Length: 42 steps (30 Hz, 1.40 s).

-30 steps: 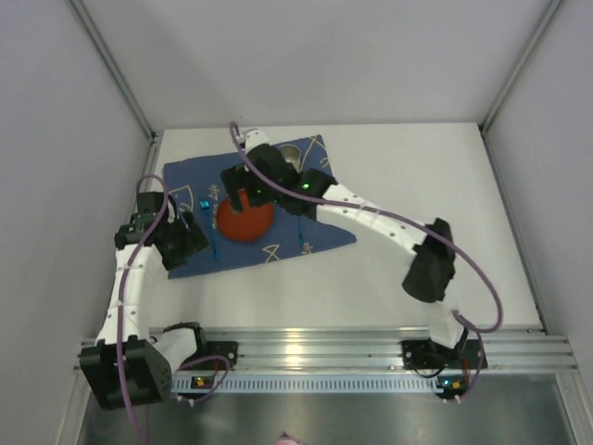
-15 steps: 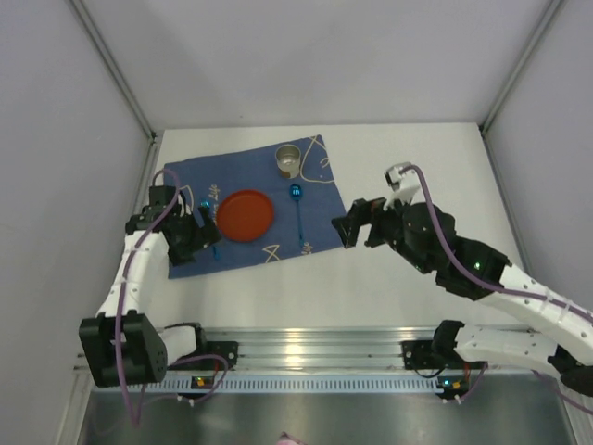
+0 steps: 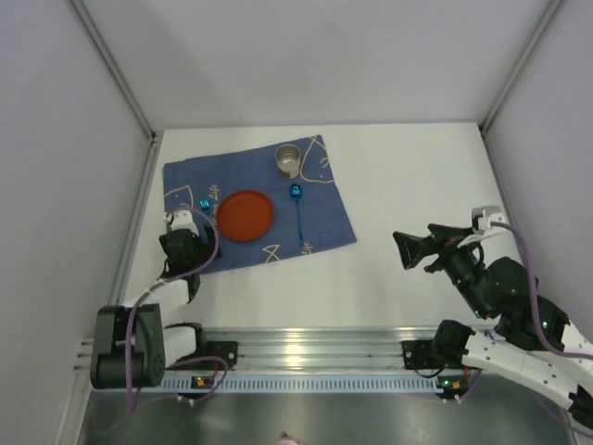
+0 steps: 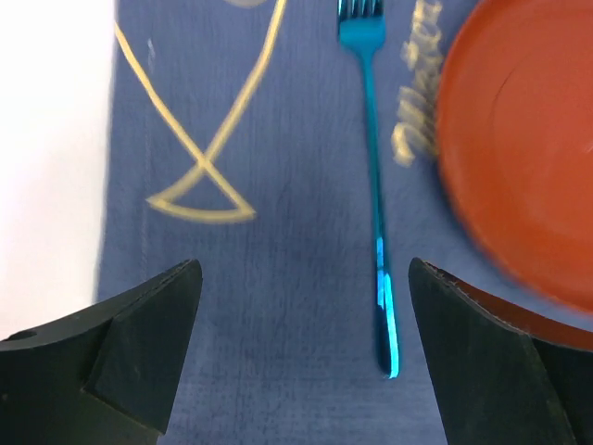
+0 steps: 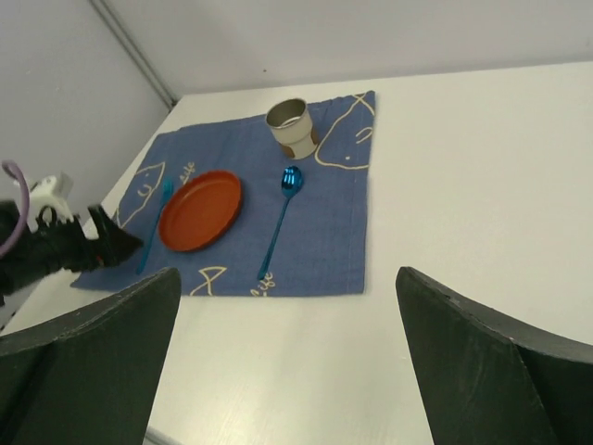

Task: Set the dinner table for one person

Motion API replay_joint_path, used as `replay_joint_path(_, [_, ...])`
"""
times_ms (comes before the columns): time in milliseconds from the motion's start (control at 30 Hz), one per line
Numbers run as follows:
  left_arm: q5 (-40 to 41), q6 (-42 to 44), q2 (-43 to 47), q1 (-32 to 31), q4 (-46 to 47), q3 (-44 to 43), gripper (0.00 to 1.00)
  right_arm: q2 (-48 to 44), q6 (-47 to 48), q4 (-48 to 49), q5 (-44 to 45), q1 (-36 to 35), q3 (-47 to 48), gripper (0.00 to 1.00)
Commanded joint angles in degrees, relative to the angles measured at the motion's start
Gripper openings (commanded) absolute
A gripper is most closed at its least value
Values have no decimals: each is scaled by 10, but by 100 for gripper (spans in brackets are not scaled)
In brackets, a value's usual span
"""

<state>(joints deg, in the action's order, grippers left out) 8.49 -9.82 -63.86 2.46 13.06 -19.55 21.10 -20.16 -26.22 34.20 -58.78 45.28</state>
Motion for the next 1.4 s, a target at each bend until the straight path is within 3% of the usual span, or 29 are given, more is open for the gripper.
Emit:
replay_joint_path(0, [-3,34,-65,-1,383,82,99,-25,0,-1,56,-4,-23,100])
replay_joint_path(133, [-23,44,-133,2,407,41,98,-22,32,-1,79,-3,-36,100])
replay_joint_path(233, [-72,23,-180,16,414,6,98,-5,1,8,105,-4,-48,100])
replay_joint_path(400, [-122,51,-276,11,614,59,99,20,-13,40,119,-3,-73,100])
replay_joint_path(533, [-117,54,-263,4,521,26,98,40,-25,48,144,-3,-105,100])
replay_joint_path(600, [-70,68,-264,-18,499,14,98,51,-15,85,174,-3,-131,100])
replay_joint_path(700, [-64,70,-264,-22,501,15,99,99,31,159,210,2,-146,100])
replay_joint_path(800, [-64,70,-264,-23,500,15,99,183,158,220,210,28,-156,100])
replay_joint_path(967, [-65,69,-263,-22,500,14,98,253,197,348,-25,233,-207,100])
replay_joint_path(1033, [-64,69,-264,-22,500,15,99,309,221,402,-40,302,-208,99])
replay_joint_path(1200, [-64,70,-264,-21,500,15,99,403,237,519,-104,416,-227,100])
replay_joint_path(1267, [-64,69,-264,-21,500,15,99,442,234,576,-214,464,-247,100])
replay_joint_path(1367, [-65,70,-264,-22,501,15,99,514,180,652,-277,512,-238,100])
